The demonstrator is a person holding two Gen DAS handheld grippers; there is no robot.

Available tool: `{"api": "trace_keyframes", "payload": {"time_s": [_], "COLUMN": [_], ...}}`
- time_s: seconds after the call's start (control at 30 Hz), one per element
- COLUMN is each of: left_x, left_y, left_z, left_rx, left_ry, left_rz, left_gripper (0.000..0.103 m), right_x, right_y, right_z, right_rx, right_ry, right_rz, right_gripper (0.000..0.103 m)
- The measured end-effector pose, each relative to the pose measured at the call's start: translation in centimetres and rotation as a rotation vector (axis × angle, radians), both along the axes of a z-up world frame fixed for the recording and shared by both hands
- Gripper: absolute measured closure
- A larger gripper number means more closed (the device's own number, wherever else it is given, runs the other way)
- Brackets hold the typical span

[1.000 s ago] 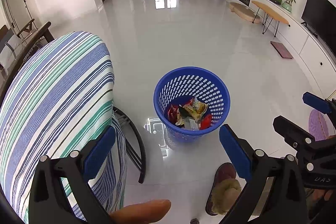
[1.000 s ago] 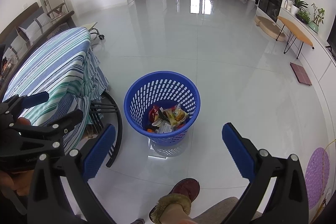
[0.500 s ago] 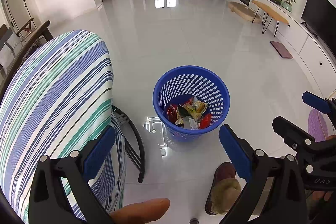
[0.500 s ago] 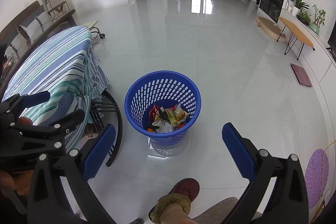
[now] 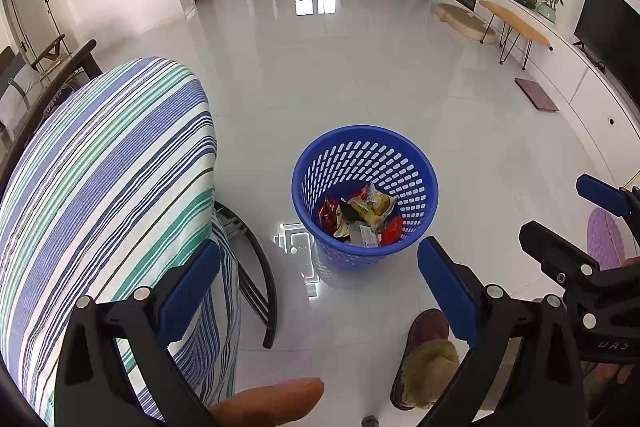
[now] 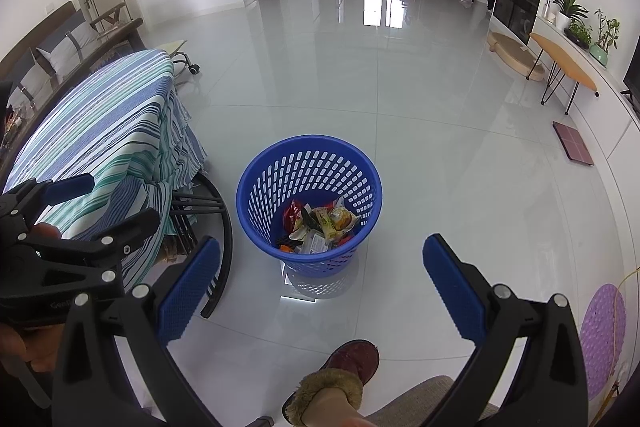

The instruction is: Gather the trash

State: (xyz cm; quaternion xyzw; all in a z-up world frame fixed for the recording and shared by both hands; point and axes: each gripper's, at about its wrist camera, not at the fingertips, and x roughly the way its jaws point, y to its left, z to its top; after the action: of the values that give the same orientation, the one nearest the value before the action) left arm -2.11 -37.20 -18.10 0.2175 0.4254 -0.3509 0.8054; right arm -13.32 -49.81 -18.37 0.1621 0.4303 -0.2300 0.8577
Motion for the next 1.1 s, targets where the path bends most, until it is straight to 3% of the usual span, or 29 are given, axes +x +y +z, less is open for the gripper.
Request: {"api": "trace_keyframes", "payload": {"time_s": [0.83, 1.1], "left_x": [0.1, -0.29], "left_y": [0.07, 0.3], "left_z": [0.22, 0.74], "left_rx": [0.006, -0.015], "left_ry": [-0.001, -0.035], "left_rz": [-0.004, -0.003], "left_gripper": [0.005, 0.005], "right_x": [-0.11, -0.14], "right_y": [-0.16, -0.08], "right_z": [-0.31, -0.36], "right_rx": [0.0, 0.002], "right_ry": [0.003, 0.004], "right_rz": [-0.009, -0.015], "right_gripper": [0.005, 0.005]}}
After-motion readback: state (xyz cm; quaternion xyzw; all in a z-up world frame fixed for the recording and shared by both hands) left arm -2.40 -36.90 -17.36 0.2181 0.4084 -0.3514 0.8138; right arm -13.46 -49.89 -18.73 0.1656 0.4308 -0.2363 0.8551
